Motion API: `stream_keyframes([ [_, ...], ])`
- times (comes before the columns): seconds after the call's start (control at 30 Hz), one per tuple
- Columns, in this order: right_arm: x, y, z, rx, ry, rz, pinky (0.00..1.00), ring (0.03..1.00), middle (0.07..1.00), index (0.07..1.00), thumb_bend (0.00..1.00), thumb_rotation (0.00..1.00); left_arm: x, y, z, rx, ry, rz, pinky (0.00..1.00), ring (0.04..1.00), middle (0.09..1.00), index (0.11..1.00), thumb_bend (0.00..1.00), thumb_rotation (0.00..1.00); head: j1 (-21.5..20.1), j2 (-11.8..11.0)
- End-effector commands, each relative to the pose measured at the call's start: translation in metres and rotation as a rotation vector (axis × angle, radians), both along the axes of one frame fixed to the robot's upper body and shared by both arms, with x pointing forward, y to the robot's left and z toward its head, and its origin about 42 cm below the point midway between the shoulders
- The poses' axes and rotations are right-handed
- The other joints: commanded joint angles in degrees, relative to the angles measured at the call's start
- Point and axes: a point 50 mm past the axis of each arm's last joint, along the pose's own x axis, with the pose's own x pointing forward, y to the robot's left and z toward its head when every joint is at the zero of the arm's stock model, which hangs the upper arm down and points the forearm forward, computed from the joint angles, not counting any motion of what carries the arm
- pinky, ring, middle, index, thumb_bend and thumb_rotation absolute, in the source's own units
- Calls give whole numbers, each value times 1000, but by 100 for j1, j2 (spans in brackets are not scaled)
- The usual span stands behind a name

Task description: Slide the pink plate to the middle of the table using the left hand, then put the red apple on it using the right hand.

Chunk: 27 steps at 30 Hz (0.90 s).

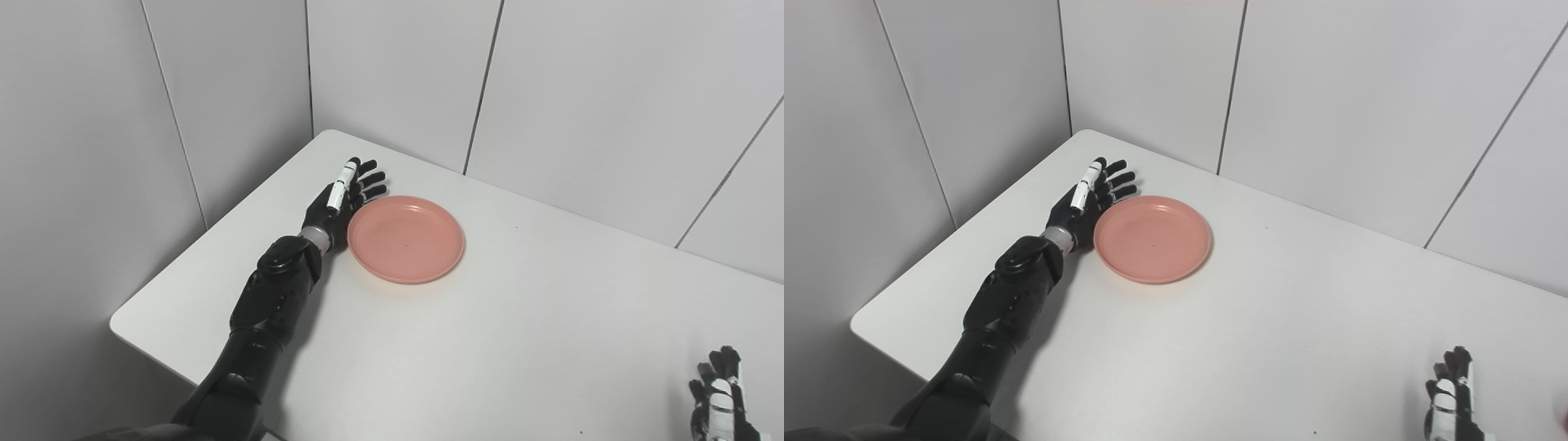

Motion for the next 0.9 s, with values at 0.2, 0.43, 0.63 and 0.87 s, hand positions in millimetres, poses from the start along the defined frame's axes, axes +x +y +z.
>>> stream_keyframes([
  [0.2,6,-2,7,7,-45,8,1000,1000,997,998,0,1000,2,-16,6,18,-36,-28,876,877,878,866,341,1000,-38,36],
  [0.43,5,-2,6,-3,-45,8,1000,1000,999,999,0,1000,-3,-22,-4,0,-24,-35,880,885,886,869,338,1000,-79,75],
  [0.63,5,-1,7,-21,-49,5,1000,990,986,986,0,1000,-5,-26,-4,-4,-26,-44,875,883,885,867,338,1000,-189,138],
  [0.87,5,1,3,-17,-44,-2,1000,983,981,983,0,1000,-6,-35,-3,-10,-28,-75,870,875,877,861,343,1000,-311,187],
])
